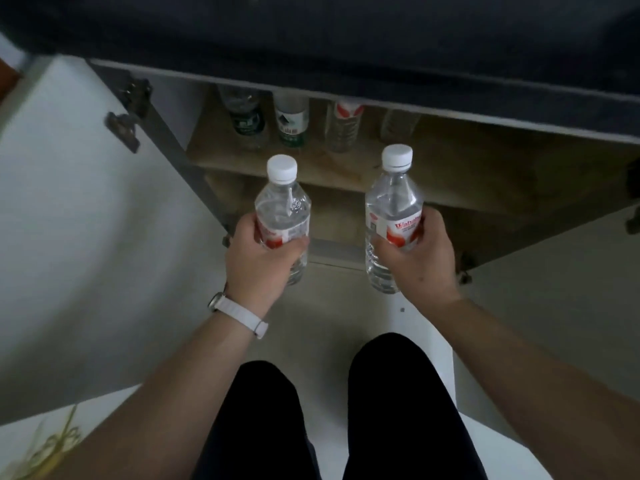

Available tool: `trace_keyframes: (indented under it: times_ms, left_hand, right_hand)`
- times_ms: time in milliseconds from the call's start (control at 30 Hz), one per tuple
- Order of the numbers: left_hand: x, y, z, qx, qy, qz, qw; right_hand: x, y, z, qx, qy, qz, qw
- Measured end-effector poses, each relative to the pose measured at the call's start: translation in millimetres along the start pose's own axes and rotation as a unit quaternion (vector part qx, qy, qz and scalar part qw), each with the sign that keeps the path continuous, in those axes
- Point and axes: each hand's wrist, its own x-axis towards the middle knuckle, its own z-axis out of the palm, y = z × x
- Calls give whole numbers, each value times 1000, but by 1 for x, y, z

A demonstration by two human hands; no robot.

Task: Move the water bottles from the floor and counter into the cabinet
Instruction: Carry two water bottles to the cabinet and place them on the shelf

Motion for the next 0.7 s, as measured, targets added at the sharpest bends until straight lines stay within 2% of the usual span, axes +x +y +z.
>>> trace_keyframes:
  times_ms: [133, 300, 500, 700]
  left_hand:
    - [35, -31, 30, -29, -9, 22, 999]
    - [66, -38, 52, -45, 10, 68, 997]
    - [89, -19, 72, -107, 0, 118, 987]
    - [115, 10, 88, -109, 9, 174, 979]
  right_hand:
    - [37, 41, 24, 19, 12, -33, 999]
    - [74, 63, 40, 35, 39, -78, 996]
    - [106, 57, 37, 51, 75, -133, 987]
    - [139, 41, 30, 48, 108, -158, 980]
